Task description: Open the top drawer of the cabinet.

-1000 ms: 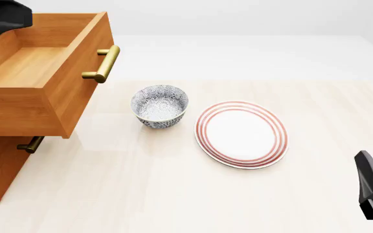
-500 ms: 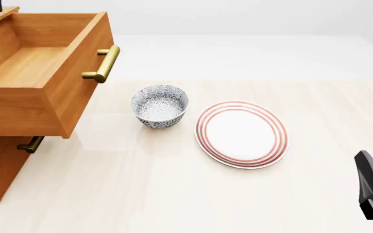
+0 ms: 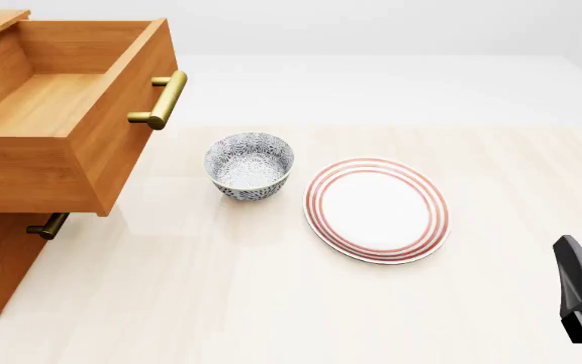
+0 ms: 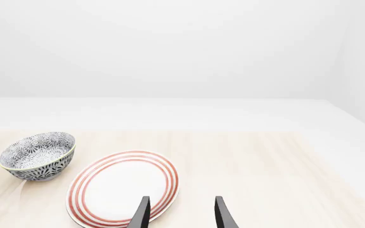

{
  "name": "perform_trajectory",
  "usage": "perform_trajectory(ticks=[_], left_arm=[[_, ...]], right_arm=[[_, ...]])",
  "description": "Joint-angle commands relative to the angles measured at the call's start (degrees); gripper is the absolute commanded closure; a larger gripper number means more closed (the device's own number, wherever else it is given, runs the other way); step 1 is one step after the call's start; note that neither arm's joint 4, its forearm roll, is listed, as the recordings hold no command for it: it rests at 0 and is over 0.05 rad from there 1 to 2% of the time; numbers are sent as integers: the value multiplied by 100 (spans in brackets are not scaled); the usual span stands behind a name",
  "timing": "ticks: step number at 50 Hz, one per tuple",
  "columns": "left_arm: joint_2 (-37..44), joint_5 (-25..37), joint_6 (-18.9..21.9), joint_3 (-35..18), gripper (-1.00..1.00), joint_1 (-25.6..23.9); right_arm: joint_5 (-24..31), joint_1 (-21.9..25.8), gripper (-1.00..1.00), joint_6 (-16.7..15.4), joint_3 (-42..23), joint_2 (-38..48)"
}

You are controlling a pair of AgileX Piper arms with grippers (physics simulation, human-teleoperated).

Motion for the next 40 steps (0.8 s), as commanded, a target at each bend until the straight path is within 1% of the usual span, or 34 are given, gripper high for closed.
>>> perform_trajectory(ticks=[1, 14, 40], left_arm=[[-109, 78, 50, -64, -100, 75], [-244, 205, 99, -153, -100, 179], [-660, 605, 207, -339, -100, 207]], right_arm=[[0, 0, -100, -2, 0, 0], [0, -1, -100, 0, 0, 0], [0, 0, -100, 1, 0, 0]])
